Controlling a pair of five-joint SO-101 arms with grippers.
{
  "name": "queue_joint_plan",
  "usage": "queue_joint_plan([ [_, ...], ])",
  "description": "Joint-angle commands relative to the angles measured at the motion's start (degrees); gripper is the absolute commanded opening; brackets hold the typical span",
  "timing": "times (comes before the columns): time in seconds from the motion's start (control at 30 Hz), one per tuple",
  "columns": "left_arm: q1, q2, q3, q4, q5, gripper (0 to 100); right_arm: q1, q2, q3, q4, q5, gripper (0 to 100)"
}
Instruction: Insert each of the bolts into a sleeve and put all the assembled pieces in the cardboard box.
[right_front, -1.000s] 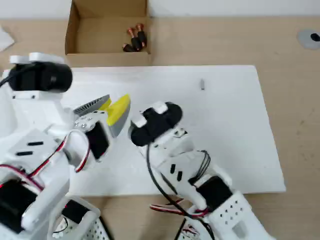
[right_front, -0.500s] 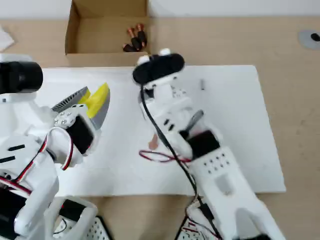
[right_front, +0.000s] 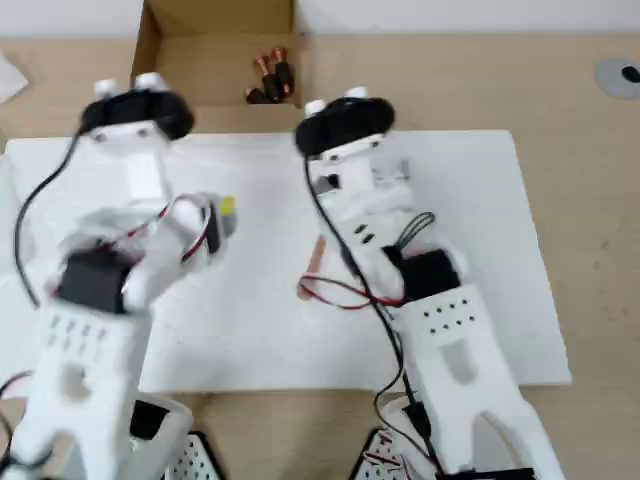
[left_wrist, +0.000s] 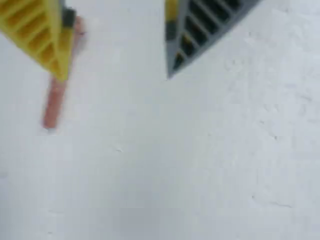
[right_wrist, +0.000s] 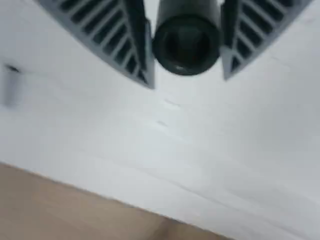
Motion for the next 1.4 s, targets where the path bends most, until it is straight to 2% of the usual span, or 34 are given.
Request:
queue_joint_plan([
  [0.0,-0.4,11.4,-0.9,-6.2,-0.9,14,3.3,-2.1,-2.8,2.5,0.5,0.9],
  [0.3,14.2,33.9,-7.3,-9.9,-0.9,14,4.4,-2.0,1.8,3.4,4.6,0.9],
  [0.6,14.5,46.1,-10.3,-13.9,-0.9,14,8.9,-2.0,5.1,3.7,4.7,0.9],
  [0.83,17.3,48.9,-11.1,-14.9,-0.4,14,11.6,-2.0,5.1,3.9,4.7,0.9],
  [0.97,19.3,48.8,-13.1,-12.7,2.6,14,11.6,-2.0,5.8,3.9,4.7,0.9],
  [1.23,19.8,48.8,-15.0,-8.0,2.8,14,11.6,-2.0,6.6,3.8,4.7,0.9],
  [1.37,21.0,48.8,-15.1,-7.6,6.7,14,11.6,-2.0,6.6,3.7,4.7,0.9],
])
